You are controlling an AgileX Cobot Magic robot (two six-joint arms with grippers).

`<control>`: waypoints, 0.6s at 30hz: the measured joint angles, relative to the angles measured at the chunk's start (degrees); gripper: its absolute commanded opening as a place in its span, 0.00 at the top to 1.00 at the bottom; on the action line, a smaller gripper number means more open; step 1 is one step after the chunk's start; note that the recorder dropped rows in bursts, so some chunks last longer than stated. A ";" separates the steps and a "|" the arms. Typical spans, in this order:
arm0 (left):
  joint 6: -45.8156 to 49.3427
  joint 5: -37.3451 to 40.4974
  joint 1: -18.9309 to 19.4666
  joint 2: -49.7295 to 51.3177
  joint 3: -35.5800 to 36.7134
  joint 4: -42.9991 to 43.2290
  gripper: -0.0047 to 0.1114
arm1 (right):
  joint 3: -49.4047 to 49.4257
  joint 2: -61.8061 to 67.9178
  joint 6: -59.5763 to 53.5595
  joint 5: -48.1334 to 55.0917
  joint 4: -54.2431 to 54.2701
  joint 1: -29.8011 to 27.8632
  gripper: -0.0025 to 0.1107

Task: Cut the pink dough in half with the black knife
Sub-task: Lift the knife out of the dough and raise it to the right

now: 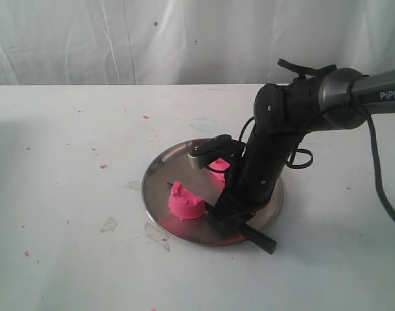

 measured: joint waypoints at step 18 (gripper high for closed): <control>0.00 0.00 0.00 0.00 0.00 0.00 0.96 | -2.92 -18.25 18.31 1.40 -18.17 0.00 0.98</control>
